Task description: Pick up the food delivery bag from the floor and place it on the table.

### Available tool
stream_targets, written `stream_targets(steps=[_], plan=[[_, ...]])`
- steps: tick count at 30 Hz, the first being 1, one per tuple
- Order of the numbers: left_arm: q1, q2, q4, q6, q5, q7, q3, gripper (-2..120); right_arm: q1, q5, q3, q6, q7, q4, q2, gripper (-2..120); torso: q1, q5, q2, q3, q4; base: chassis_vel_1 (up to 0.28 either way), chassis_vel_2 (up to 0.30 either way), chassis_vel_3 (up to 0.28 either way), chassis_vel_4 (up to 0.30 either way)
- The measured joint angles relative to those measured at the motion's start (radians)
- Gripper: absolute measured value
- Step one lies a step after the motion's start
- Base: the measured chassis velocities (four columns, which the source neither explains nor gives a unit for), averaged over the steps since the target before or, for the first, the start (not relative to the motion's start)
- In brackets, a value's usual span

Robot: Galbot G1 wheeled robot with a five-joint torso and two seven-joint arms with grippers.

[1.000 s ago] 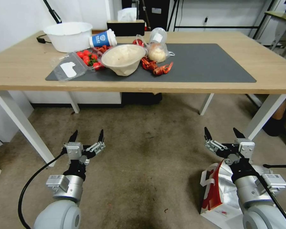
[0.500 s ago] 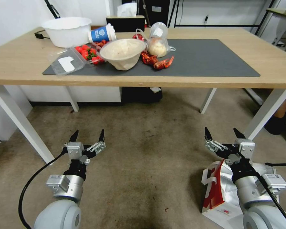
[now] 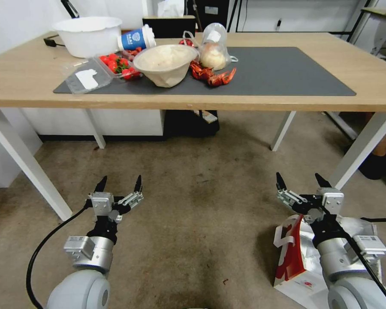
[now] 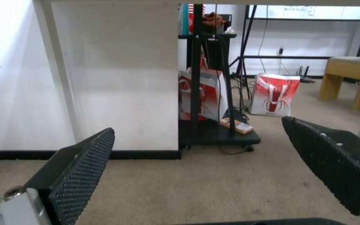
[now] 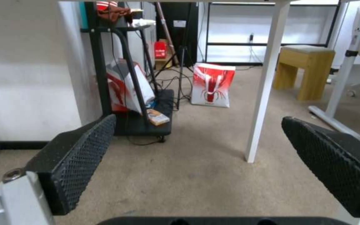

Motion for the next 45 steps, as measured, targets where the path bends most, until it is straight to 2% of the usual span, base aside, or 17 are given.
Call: stream_targets(steps=[20,32,37,45], plan=[[-0.001,-0.004,0.013,-0.005,0.001,0.004,0.001,100,0.005,0.001,-0.001,0.001,0.001,-0.008,-0.007,100,-0.016,0.0,-0.087,-0.071,0.0,0.0,0.0,0.0,0.0],[-0.003,-0.002,0.022,-0.011,0.001,0.004,0.003,100,0.002,0.0,-0.001,-0.001,0.003,-0.008,-0.007,100,-0.02,-0.0001,-0.154,-0.133,0.0,0.0,0.0,0.0,0.0],[-0.004,-0.002,0.023,-0.011,0.0,0.004,0.002,100,0.002,-0.001,-0.001,-0.001,0.003,-0.009,-0.007,100,-0.023,0.0,-0.166,-0.133,0.0,0.0,0.0,0.0,0.0],[-0.005,-0.002,0.024,-0.014,0.0,0.004,0.001,100,0.001,-0.001,0.0,-0.001,0.003,-0.011,-0.009,100,-0.023,0.0,-0.163,-0.133,0.0,0.0,0.0,0.0,0.0]])
